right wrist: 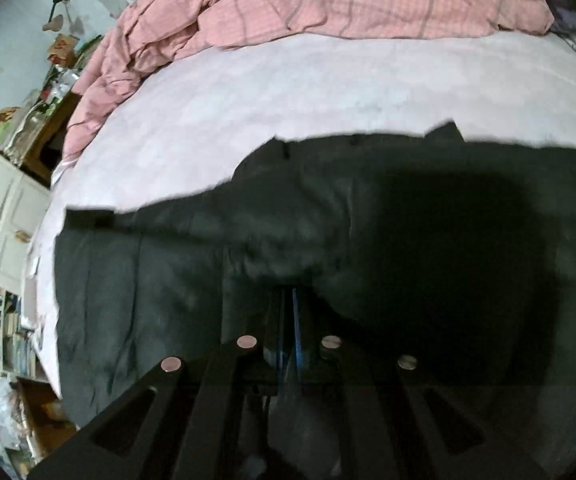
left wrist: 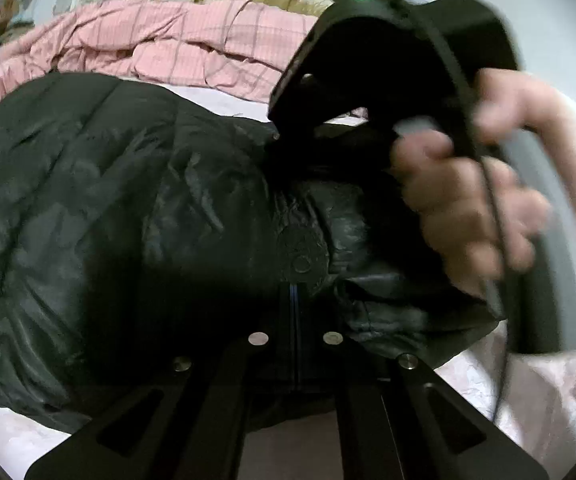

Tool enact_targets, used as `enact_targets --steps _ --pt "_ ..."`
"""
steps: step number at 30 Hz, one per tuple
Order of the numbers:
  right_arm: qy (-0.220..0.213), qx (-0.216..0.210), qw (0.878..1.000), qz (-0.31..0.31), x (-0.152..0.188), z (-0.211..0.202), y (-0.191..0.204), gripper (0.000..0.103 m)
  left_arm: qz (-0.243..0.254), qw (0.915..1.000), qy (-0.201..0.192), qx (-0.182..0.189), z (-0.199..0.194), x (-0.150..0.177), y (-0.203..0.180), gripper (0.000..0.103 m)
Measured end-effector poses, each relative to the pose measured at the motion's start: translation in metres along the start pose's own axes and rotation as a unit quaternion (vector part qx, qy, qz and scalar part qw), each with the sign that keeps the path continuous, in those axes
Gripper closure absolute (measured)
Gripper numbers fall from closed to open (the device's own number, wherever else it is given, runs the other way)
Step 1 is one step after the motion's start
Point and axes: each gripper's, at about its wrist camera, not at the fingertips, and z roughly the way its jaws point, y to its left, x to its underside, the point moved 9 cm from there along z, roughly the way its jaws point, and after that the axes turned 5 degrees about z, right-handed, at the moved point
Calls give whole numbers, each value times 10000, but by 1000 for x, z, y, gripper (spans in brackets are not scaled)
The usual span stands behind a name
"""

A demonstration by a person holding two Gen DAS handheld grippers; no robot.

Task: Fold large clothes
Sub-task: 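Bring the right tool beside the left gripper over the folded jacket, then grasp the black jacket strip end with both grippers side by side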

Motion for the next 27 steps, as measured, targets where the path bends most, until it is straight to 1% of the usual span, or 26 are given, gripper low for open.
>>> enact_targets --steps 2,3,7,8,10,13,15,18,20,22,25,26,27 --pt "8 -60 9997 221 -13 11 -3 100 -74 10000 14 63 0 2 1 101" --pt "-32 -66 9994 338 -22 17 -5 103 -88 9999 16 79 0 2 2 101" --pt "-74 -21 9990 444 -44 37 -10 103 -98 9999 20 93 0 2 2 101" --pt "-9 26 9991 423 -46 45 -11 103 -104 9999 24 96 1 2 2 101" --pt "-24 139 9991 389 -49 57 -11 103 -121 9999 33 100 2 2 3 101" --pt "-115 277 9992 270 -53 58 -9 103 -130 9999 25 105 1 2 0 101" --pt "-385 384 9985 117 -60 40 -5 103 -130 9999 22 101 2 0 0 101" --pt "-1085 137 9937 -248 -60 -16 6 103 -128 9999 15 101 2 -2 -2 101" --pt "-1424 44 9886 -484 -49 -58 11 103 -99 9999 18 60 1 -2 -4 101" --pt "-1742 16 9832 -538 -32 -97 5 101 -35 10000 7 -11 0 -3 -5 101" --pt "-2254 122 9727 -542 1 -150 -22 100 -15 10000 -46 -8 -2 -4 -5 101" --pt "-2413 229 9688 -521 13 -164 -33 97 -38 10000 -46 20 -2 -5 -4 101" --pt "-2504 295 9665 -475 21 -173 -43 90 -65 10000 -51 52 -1 -6 -2 101"
